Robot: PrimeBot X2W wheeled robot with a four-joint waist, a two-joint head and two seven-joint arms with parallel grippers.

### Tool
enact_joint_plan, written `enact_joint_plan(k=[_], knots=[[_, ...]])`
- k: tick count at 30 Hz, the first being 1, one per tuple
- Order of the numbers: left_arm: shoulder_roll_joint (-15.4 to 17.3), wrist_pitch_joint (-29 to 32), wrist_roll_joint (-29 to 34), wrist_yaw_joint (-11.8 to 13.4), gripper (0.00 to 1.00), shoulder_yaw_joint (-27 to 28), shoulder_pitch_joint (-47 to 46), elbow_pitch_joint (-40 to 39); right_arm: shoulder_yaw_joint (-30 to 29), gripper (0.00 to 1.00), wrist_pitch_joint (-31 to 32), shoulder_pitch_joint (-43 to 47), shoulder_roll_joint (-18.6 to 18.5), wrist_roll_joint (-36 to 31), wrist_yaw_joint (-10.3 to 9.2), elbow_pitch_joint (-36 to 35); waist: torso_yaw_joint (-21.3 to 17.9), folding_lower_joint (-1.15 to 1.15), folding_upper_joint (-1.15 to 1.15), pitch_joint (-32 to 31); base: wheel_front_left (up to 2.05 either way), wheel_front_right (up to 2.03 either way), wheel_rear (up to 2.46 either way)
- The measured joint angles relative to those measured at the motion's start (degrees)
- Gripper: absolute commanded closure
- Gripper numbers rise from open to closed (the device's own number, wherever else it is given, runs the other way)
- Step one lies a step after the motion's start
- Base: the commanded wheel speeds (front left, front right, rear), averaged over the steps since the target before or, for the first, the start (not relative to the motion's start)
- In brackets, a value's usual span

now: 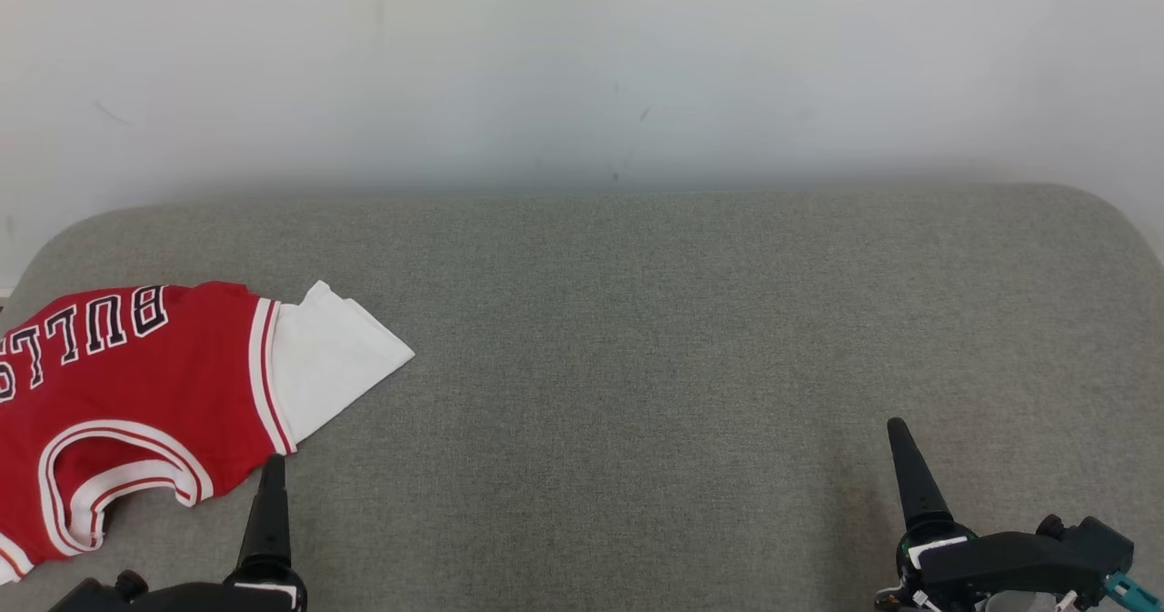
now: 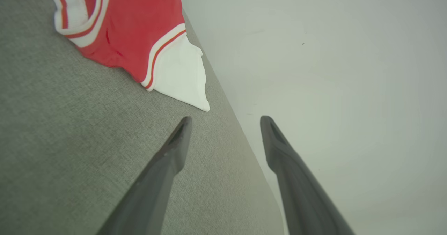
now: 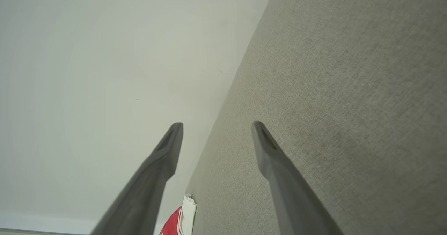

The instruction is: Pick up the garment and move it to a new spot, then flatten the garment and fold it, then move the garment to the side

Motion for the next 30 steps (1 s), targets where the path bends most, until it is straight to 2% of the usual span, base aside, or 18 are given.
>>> enact_joint_plan(k=[5, 7, 17, 30], knots=[[0.01, -0.86, 5.00, 1.04, 0.00, -0.42, 0.10, -0.75, 0.08, 0.00, -0.82, 0.57, -0.01, -4.30, 0.00, -0.40, 0.05, 0.00, 0.00, 0.01, 0.00, 0.00, 0.00], [0.02, -1.51, 8.59, 1.78, 0.00, -0.74, 0.36, -1.34, 0.11, 0.00, -1.47, 0.80, -0.01, -8.10, 0.00, -0.57, 0.10, 0.01, 0.00, 0.01, 0.00, 0.00, 0.00], [0.05, -3.27, 19.64, 2.99, 0.00, -1.94, 1.12, -2.43, 0.65, 0.00, -3.26, 1.10, -0.01, -18.13, 0.00, -1.20, 0.16, 0.01, 0.00, -0.01, 0.00, 0.00, 0.00], [0.34, -5.60, 30.98, 2.48, 0.00, -2.27, 1.30, -2.99, 1.41, 0.00, -5.57, 2.01, -0.02, -28.50, 0.04, -2.23, 0.12, 0.01, 0.00, -0.12, 0.00, 0.00, 0.00]])
